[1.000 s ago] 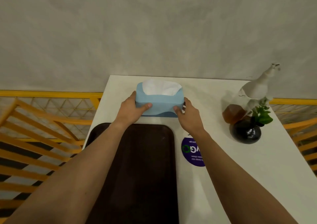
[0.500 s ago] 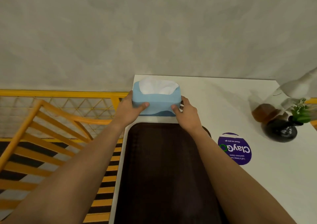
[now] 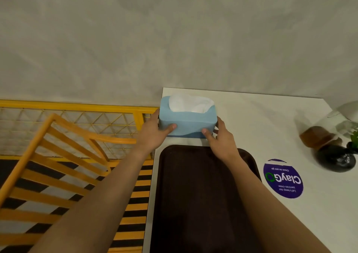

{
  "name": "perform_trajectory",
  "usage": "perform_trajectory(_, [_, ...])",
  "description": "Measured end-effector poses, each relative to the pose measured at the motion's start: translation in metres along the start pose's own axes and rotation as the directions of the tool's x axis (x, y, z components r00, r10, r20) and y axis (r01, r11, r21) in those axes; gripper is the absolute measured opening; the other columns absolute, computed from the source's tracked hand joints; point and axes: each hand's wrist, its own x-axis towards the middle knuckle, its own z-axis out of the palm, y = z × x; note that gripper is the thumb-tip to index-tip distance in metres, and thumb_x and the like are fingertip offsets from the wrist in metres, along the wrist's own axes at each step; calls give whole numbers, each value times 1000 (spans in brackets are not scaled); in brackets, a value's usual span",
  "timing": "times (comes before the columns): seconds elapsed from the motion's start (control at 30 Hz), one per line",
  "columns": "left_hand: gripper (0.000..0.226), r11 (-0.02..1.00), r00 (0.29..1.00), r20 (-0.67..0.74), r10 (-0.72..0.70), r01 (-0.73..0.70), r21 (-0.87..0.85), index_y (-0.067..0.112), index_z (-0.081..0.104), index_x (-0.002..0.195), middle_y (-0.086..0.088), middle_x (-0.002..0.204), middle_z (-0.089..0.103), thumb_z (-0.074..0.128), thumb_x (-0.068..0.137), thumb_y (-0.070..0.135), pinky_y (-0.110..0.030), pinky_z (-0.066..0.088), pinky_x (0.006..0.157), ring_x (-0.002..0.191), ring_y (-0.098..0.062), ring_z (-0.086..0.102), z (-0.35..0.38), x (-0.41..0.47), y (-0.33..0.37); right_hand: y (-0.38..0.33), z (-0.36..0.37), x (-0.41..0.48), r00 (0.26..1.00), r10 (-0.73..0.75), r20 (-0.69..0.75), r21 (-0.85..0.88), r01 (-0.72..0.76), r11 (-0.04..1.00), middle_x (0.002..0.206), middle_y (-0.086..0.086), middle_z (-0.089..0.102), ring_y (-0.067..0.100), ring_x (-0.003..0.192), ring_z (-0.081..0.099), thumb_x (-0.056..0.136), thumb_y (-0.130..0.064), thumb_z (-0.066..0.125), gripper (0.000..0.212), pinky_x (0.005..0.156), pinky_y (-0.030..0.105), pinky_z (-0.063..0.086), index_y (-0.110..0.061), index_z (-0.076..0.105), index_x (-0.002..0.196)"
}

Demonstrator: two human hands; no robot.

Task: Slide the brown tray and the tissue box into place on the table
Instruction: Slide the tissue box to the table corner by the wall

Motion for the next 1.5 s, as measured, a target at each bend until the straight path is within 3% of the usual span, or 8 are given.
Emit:
perform_trajectory(0.23, [76, 998, 998, 57, -26, 29, -58, 36, 32, 153, 20, 128, 52, 69, 89, 53, -16, 45, 82, 116, -8, 53, 3, 33, -4, 2, -3, 35, 999, -42, 6, 7, 41, 999, 123, -13, 54, 9, 107, 54, 99, -48, 54, 56, 84, 21, 42, -29, 34, 148])
perform_trajectory(0.4, [83, 996, 994, 91, -68, 73, -53, 38, 23, 157, 15, 128, 53, 68, 89, 56, -14, 46, 74, 114, -14, 57, 0, 49, -9, 2, 1, 54, 998, -49, 44, -18, 50, 999, 125, -14, 53, 10, 106, 54, 101, -47, 52, 58, 83, 21, 41, -27, 30, 151])
perform_trajectory(0.5, [85, 996, 993, 86, -77, 81, -42, 37, 22, 157, 9, 136, 55, 70, 89, 53, -25, 51, 83, 119, -21, 59, 2, 74, -11, 3, 3, 80, 996, -72, 53, -31, 74, 997, 127, -13, 52, 9, 106, 53, 101, -49, 50, 60, 81, 18, 40, -26, 28, 152])
perform_trajectory(0.6, [85, 996, 993, 91, -72, 76, -41, 37, 20, 158, 5, 141, 54, 70, 90, 49, -32, 51, 91, 124, -24, 59, 3, 93, -14, 4, 4, 102, 996, -66, 57, -26, 67, 997, 132, -8, 55, 15, 112, 57, 100, -50, 51, 63, 85, 20, 42, -26, 27, 153])
perform_trajectory(0.83, [84, 999, 997, 68, -38, 40, -23, 37, 18, 159, 2, 145, 53, 69, 92, 44, -30, 49, 90, 121, -27, 61, 9, 121, -24, 11, 8, 134, 998, -48, 45, -29, 49, 998, 139, 3, 57, 27, 121, 59, 99, -46, 57, 69, 90, 28, 44, -23, 24, 155])
perform_trajectory(1.13, [82, 997, 997, 61, -40, 44, -69, 35, 20, 159, 11, 132, 51, 69, 94, 41, -28, 47, 91, 119, -19, 56, 10, 131, -24, 13, 11, 150, 998, -57, 40, -48, 59, 997, 139, 7, 58, 31, 120, 60, 98, -47, 56, 69, 88, 28, 43, -21, 25, 154])
perform_trajectory(1.3, [73, 990, 992, 64, -110, 114, -77, 29, 30, 156, -1, 148, 53, 65, 94, 47, -44, 47, 106, 132, -25, 51, 13, 130, -22, 17, 13, 152, 997, -51, 59, -66, 55, 996, 138, 7, 58, 30, 119, 59, 100, -49, 52, 68, 87, 28, 42, -23, 22, 155])
perform_trajectory(1.5, [60, 987, 987, 49, -155, 153, 38, 15, 46, 146, -6, 142, 58, 59, 98, 49, -41, 48, 99, 127, -29, 55, 19, 126, -24, 18, 13, 152, 996, -50, 75, -69, 55, 996, 137, 8, 58, 31, 117, 60, 101, -48, 51, 67, 88, 29, 44, -22, 20, 155])
